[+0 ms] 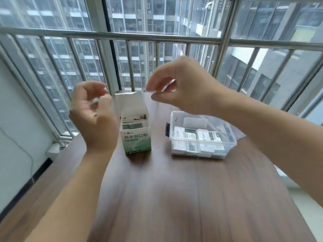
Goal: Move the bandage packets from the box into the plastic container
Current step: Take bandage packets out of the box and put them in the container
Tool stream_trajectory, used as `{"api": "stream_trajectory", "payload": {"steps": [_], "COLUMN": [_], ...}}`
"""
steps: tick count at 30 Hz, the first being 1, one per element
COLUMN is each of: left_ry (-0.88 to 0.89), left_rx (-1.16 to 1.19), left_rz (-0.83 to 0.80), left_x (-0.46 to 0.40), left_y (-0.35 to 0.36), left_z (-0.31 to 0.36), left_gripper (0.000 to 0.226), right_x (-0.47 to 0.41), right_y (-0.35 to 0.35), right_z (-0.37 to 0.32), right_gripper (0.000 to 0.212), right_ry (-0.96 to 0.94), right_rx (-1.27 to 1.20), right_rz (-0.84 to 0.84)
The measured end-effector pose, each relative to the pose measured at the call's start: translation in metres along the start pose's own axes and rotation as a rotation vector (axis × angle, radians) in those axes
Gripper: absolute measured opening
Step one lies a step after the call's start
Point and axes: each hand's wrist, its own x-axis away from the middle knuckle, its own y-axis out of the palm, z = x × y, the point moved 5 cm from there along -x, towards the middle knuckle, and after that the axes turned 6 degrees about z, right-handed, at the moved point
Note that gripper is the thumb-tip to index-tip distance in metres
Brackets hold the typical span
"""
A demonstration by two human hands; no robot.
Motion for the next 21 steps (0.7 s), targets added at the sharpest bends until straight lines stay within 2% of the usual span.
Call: {"api": "stream_trajectory", "payload": {"steps": [1,2,4,6,8,9,11,13,15,16,17,19,21], "left_ry": [-0.143,-0.272,-0.44,-0.547,-0.604,-0.612,-0.599,-0.539,-0.512,-0.515,-0.519,-0.529,-0.547], "left_rx": [-0.013,-0.073,-0.217,-0.255,-0.226,-0.22,-0.225,-0.255,-0.278,-0.264,-0.253,-0.236,-0.222], "left_rz": [-0.011,-0.09,-0.378,-0.616,-0.693,-0.678,-0.618,-0.587,-0.594,-0.602,-0.612,-0.631,-0.638], "left_x": [-0.003,-0.003,0.009,0.026,0.039,0.043,0.049,0.05,0.05,0.049,0.048,0.046,0.045], "left_y": [-0.008,-0.013,-0.015,-0.012,-0.005,-0.001,0.004,0.007,0.007,0.006,0.005,0.002,-0.001], "left_z": [-0.018,-0.033,-0.063,-0.084,-0.095,-0.1,-0.105,-0.105,-0.105,-0.106,-0.106,-0.105,-0.105], "left_gripper": [0.029,0.045,0.087,0.125,0.151,0.154,0.145,0.111,0.083,0.079,0.077,0.077,0.077], "right_x": [-0.005,-0.012,-0.025,-0.035,-0.041,-0.041,-0.039,-0.039,-0.04,-0.04,-0.04,-0.038,-0.036], "right_y": [0.014,0.03,0.062,0.087,0.102,0.108,0.117,0.121,0.124,0.125,0.123,0.122,0.121], "right_z": [-0.01,-0.018,-0.017,-0.01,-0.005,-0.006,-0.007,-0.003,0.004,0.007,0.01,0.011,0.007], "right_gripper": [0.016,0.017,0.015,0.007,0.035,0.04,0.041,0.04,0.025,0.014,0.014,0.026,0.028], "right_ry": [-0.021,-0.04,-0.029,0.037,0.058,0.046,0.063,0.118,0.159,0.16,0.15,0.105,0.04], "right_rx": [0.036,0.11,0.306,0.453,0.536,0.568,0.588,0.573,0.549,0.525,0.495,0.448,0.435], "right_rz": [-0.062,-0.137,-0.297,-0.376,-0.387,-0.407,-0.441,-0.455,-0.441,-0.416,-0.387,-0.357,-0.336]}}
